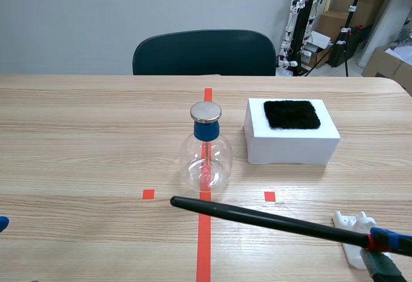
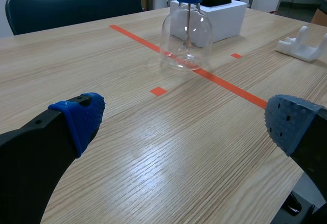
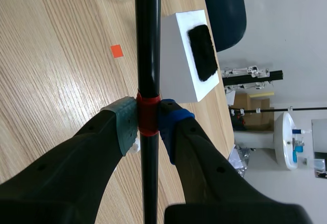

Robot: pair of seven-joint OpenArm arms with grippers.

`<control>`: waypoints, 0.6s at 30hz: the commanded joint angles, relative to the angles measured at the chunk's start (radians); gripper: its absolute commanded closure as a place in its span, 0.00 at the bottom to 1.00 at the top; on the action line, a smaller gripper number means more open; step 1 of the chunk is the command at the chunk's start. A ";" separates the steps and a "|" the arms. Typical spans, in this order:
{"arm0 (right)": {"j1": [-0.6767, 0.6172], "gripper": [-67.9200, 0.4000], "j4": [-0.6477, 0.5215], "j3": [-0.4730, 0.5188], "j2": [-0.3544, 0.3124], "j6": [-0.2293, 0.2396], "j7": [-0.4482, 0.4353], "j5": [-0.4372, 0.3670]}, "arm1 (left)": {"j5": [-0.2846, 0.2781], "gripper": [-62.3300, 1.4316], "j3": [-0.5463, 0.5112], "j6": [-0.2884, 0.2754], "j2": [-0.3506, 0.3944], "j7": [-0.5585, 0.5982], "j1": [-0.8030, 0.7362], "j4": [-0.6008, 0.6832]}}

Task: Do the electroscope experiment. rub the rod on the fur

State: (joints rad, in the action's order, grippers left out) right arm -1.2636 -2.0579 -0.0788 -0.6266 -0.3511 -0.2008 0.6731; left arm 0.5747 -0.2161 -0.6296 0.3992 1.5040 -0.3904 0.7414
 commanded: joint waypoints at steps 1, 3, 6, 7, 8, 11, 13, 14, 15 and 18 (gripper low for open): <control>0.006 0.99 -0.007 0.006 -0.011 -0.014 -0.006 0.004 | -0.012 0.00 -0.001 -0.001 0.003 0.050 -0.006 0.011; 0.006 0.99 -0.007 0.006 -0.011 -0.014 -0.007 0.003 | -0.012 0.00 -0.001 -0.001 0.003 0.050 -0.006 0.011; 0.006 0.99 -0.007 0.006 -0.011 -0.014 -0.007 0.004 | -0.012 0.00 -0.001 -0.001 0.003 0.050 -0.006 0.011; 0.006 0.99 -0.007 0.006 -0.011 -0.014 -0.006 0.004 | -0.012 0.00 -0.001 -0.001 0.003 0.050 -0.006 0.011; 0.006 0.99 -0.007 0.006 -0.011 -0.014 -0.003 0.004 | -0.012 0.00 -0.001 -0.001 0.003 0.050 -0.006 0.011; 0.006 0.99 -0.007 0.006 -0.011 -0.014 0.001 0.003 | -0.012 0.00 -0.001 -0.001 0.003 0.050 -0.006 0.011; 0.006 0.99 -0.007 0.006 -0.011 -0.014 0.000 0.003 | -0.012 0.00 -0.001 -0.001 0.003 0.050 -0.006 0.011; 0.006 0.99 -0.007 0.006 -0.011 -0.014 0.000 0.003 | -0.012 0.00 -0.001 -0.001 0.003 0.050 -0.006 0.011; 0.006 0.99 -0.007 0.006 -0.011 -0.014 0.000 0.003 | -0.012 0.00 -0.001 -0.001 0.003 0.050 -0.006 0.011; 0.006 0.99 -0.007 0.006 -0.011 -0.014 0.000 0.003 | -0.012 0.00 -0.001 -0.001 0.003 0.050 -0.006 0.011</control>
State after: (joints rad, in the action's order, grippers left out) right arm -1.2636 -2.0579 -0.0788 -0.6266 -0.3511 -0.1967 0.6731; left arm 0.5747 -0.2161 -0.6296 0.3992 1.5040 -0.3904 0.7414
